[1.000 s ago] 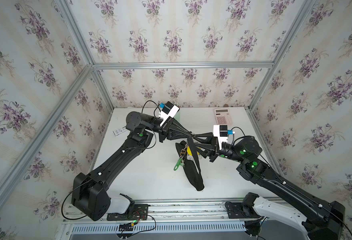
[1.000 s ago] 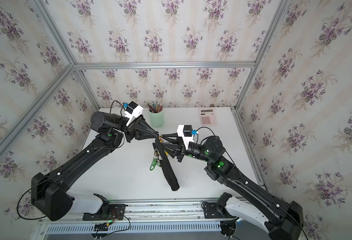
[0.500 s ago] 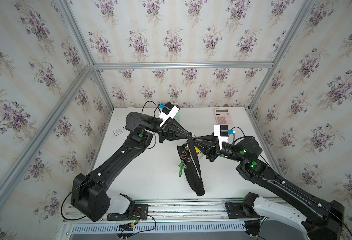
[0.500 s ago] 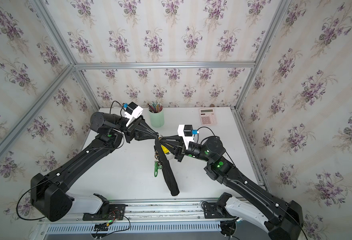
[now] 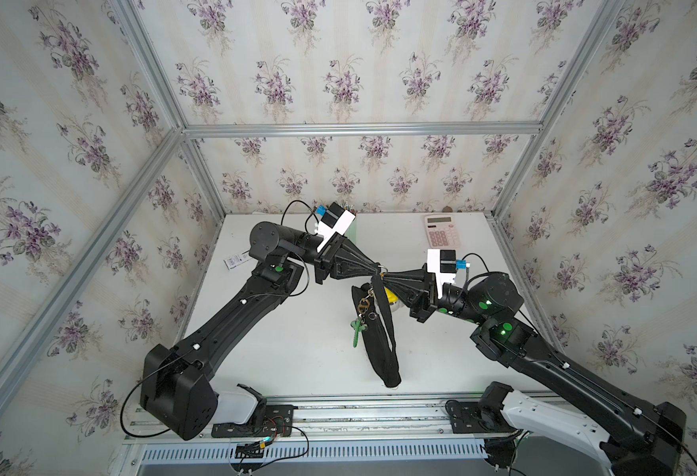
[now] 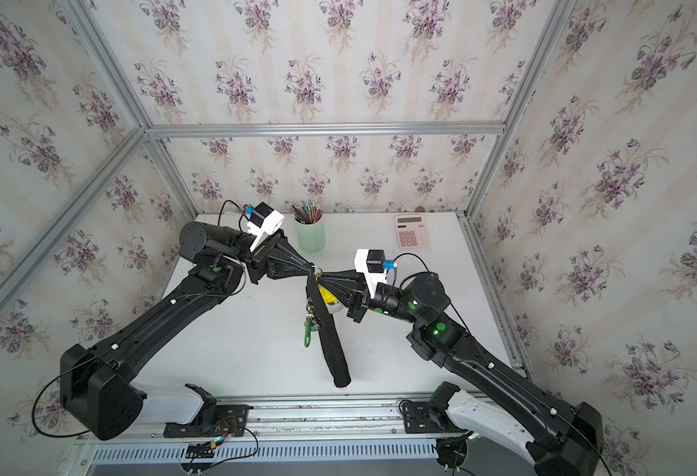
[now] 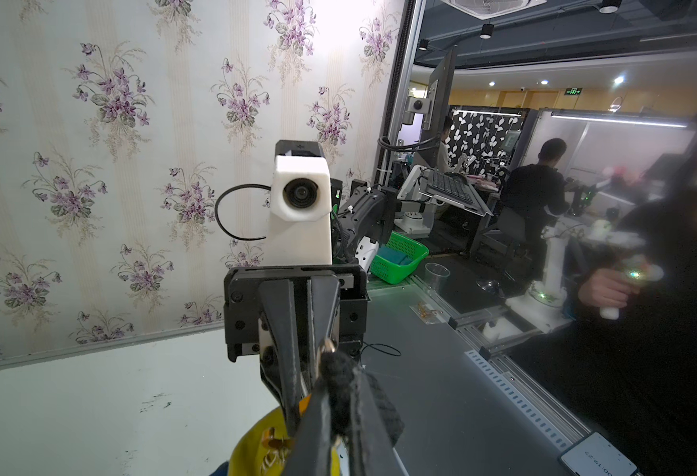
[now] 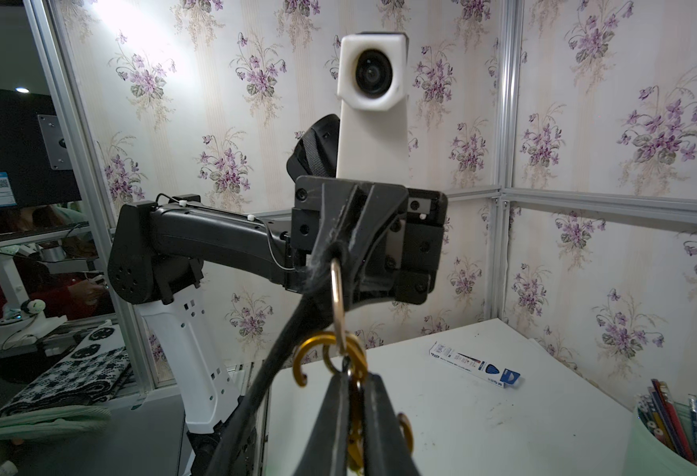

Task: Remove the decoration from the bag
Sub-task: Remove the decoration item from the bag.

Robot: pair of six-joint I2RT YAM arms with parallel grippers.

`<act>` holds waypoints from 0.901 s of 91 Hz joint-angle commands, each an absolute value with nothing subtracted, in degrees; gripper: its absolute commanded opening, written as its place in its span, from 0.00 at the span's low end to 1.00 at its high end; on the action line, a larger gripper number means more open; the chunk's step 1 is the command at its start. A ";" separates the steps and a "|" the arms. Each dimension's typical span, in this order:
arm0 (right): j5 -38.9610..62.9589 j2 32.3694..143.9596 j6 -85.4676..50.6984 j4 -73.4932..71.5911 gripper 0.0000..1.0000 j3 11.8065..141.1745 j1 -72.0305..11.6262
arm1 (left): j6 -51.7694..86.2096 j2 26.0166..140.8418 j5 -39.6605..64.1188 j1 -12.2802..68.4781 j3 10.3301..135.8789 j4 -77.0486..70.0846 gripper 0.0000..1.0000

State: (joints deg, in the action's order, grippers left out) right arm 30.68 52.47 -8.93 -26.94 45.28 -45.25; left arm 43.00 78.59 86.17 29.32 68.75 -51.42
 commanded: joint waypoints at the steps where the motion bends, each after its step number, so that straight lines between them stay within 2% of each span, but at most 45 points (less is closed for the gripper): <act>1: 27.08 51.55 -6.92 -25.05 0.03 45.55 -45.18 | 34.88 76.65 83.45 29.18 69.18 -45.12 0.00; 17: 24.02 50.67 -5.31 -21.99 0.02 45.99 -45.18 | 21.59 73.08 80.19 29.33 69.69 -28.16 0.00; 43: 22.40 50.28 -5.59 -20.69 0.02 46.97 -45.18 | 13.05 72.93 79.41 30.29 71.46 -15.78 0.00; 82: 22.54 50.02 -6.80 -21.31 0.00 47.46 -45.18 | 12.80 75.55 80.77 31.22 72.01 -13.98 0.00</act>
State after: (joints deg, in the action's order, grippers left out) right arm 22.70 50.35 -6.11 -20.16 47.00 -45.04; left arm 13.58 75.11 79.75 31.14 71.64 -13.50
